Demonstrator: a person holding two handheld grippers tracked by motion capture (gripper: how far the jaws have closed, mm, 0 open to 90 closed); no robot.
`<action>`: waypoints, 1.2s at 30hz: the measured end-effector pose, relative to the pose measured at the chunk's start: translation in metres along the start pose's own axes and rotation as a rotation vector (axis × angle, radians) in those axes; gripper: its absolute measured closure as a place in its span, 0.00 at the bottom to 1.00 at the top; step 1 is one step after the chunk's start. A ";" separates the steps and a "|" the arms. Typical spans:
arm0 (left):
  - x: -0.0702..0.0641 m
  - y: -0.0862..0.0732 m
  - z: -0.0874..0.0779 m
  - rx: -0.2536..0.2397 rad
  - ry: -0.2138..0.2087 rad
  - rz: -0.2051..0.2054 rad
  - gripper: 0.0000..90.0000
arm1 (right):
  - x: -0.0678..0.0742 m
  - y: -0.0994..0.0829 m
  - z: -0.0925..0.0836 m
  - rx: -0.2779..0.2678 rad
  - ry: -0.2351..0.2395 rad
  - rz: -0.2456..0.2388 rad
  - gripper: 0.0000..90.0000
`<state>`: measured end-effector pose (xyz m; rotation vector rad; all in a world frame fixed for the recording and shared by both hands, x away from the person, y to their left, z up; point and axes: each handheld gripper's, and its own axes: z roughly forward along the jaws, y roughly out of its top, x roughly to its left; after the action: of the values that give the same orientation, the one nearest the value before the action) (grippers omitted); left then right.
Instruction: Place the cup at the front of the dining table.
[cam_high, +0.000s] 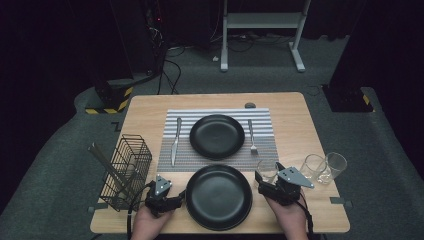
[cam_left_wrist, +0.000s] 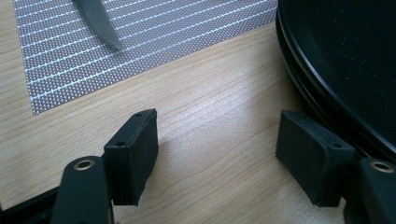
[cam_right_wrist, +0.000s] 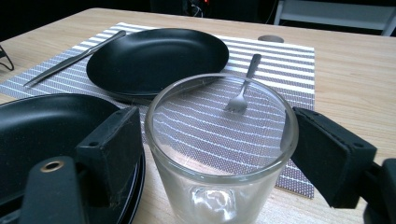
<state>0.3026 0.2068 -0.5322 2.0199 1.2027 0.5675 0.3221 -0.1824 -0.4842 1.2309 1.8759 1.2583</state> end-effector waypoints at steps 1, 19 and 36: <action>0.000 0.000 0.000 0.000 -0.001 0.001 0.33 | 0.000 -0.001 0.001 0.002 0.001 -0.001 0.21; 0.000 0.000 0.000 -0.001 -0.007 0.006 0.33 | 0.001 -0.008 0.003 0.000 -0.017 -0.015 0.26; 0.000 0.001 0.000 0.001 -0.007 0.007 0.33 | 0.001 -0.008 0.006 -0.025 -0.019 -0.023 0.31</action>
<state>0.3030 0.2061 -0.5321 2.0263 1.1925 0.5626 0.3230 -0.1801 -0.4939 1.2003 1.8503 1.2500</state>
